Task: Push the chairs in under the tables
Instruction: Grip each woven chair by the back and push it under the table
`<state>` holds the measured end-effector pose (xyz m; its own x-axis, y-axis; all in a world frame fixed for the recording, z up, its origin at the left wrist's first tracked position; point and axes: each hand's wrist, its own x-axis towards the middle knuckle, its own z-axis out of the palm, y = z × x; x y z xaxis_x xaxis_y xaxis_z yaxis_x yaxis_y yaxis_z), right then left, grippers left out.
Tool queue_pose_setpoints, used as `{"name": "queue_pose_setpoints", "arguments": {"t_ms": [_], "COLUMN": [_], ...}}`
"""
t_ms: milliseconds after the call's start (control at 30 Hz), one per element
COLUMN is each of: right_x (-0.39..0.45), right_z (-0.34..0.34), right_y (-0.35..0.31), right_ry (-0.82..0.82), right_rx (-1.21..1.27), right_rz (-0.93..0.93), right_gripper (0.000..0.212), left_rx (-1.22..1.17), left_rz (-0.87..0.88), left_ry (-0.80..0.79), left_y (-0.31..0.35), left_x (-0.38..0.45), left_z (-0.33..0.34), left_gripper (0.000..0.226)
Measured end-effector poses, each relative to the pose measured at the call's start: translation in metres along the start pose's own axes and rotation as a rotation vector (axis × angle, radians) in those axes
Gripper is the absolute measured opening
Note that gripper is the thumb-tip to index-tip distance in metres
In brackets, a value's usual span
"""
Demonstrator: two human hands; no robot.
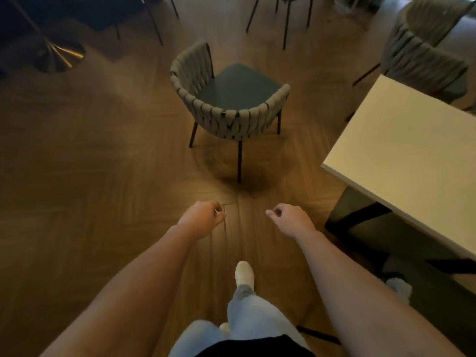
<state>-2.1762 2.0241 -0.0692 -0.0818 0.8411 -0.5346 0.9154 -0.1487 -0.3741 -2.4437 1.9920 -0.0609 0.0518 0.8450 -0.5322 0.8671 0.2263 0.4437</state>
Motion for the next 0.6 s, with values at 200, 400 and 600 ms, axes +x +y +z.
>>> {"name": "queue_pose_setpoints", "arguments": {"t_ms": [200, 400, 600], "right_x": [0.074, 0.148, 0.216], "right_z": [-0.040, -0.057, -0.069], "right_y": [-0.053, -0.112, -0.173], "right_ry": [-0.061, -0.074, -0.020], "right_rx": [-0.018, 0.015, 0.185], "right_rz": [-0.037, -0.009, 0.151], "right_gripper": [0.045, 0.045, 0.047], "left_rx": [-0.112, -0.141, -0.136], "left_rz": [-0.031, -0.072, -0.051], "left_ry": [0.026, 0.020, -0.024], "left_y": [-0.014, -0.045, -0.093], "left_x": [0.061, 0.135, 0.221], "left_z": [-0.051, -0.104, -0.174], "left_gripper": [0.036, 0.037, 0.040]}}
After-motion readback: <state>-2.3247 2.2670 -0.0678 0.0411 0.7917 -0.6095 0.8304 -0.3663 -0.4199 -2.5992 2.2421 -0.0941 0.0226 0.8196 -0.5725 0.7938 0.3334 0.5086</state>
